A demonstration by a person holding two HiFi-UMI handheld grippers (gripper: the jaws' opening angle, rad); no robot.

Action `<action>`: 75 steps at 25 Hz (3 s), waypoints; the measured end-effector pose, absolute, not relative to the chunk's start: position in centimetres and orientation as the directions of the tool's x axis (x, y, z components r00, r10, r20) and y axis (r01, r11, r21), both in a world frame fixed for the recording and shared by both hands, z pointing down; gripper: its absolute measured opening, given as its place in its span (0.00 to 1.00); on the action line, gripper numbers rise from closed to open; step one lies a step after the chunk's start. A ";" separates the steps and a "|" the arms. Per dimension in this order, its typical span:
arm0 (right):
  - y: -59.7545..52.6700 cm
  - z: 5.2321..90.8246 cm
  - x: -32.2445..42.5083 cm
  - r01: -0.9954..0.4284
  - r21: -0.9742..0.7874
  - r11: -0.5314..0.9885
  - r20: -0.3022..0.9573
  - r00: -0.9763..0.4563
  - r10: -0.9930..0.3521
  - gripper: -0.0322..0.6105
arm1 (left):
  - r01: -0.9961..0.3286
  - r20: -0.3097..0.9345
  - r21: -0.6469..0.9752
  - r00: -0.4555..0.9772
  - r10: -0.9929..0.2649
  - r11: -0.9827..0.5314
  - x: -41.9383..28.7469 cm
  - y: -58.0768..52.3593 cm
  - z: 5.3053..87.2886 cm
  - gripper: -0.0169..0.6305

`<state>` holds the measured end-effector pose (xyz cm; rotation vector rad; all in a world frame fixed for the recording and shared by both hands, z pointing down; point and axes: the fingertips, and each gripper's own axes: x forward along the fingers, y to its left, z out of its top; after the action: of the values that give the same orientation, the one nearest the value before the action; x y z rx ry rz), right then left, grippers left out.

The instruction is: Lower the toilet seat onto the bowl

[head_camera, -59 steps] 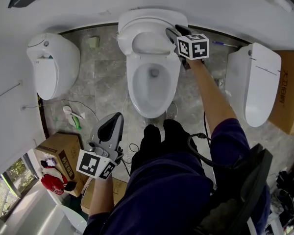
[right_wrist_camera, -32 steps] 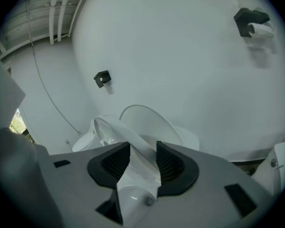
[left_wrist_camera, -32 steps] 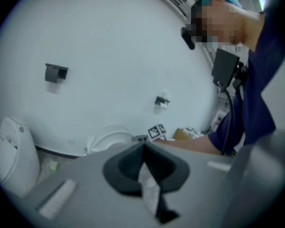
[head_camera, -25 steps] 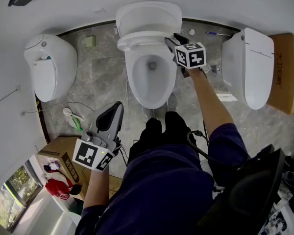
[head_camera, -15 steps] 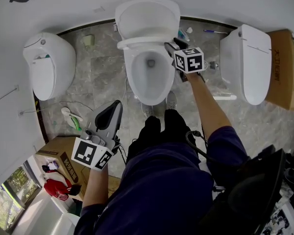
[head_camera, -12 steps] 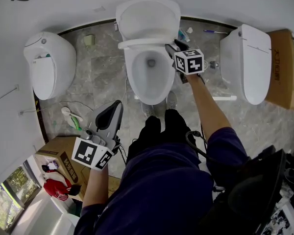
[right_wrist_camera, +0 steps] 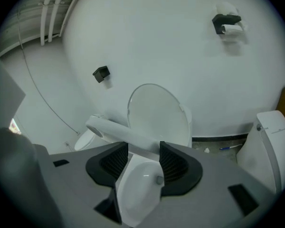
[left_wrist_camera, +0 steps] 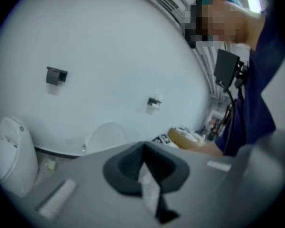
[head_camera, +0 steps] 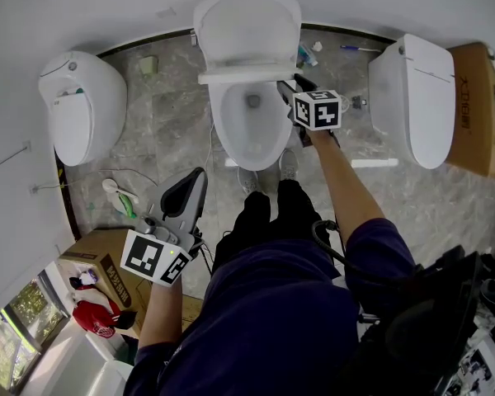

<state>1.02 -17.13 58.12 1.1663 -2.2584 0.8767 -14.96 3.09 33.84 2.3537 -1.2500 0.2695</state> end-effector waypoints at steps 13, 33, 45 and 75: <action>-13.8 60.1 1.7 -0.809 -0.546 0.219 0.642 -0.572 -0.511 0.38 | -0.817 0.379 0.304 0.576 -0.724 -0.491 -14.9 4.2 34.0 0.03; -8.0 60.2 0.1 -0.514 -0.805 0.296 0.419 -0.846 -0.330 0.39 | -0.817 0.386 0.308 0.576 -0.721 -0.488 -13.9 5.6 34.4 0.03; -7.4 60.7 0.7 -0.324 -0.946 0.019 0.295 -0.882 -0.367 0.41 | -0.817 0.390 0.319 0.575 -0.720 -0.480 -13.1 6.0 34.7 0.03; -2.9 65.0 1.2 -0.393 -0.916 -0.084 0.402 -0.887 -0.228 0.35 | -0.783 0.391 0.377 0.619 -0.681 -0.495 -11.0 3.6 37.0 0.03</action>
<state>1.18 -2.91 65.04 0.6981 -2.0415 2.1183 -10.99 3.62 36.96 2.3190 -1.1497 0.2577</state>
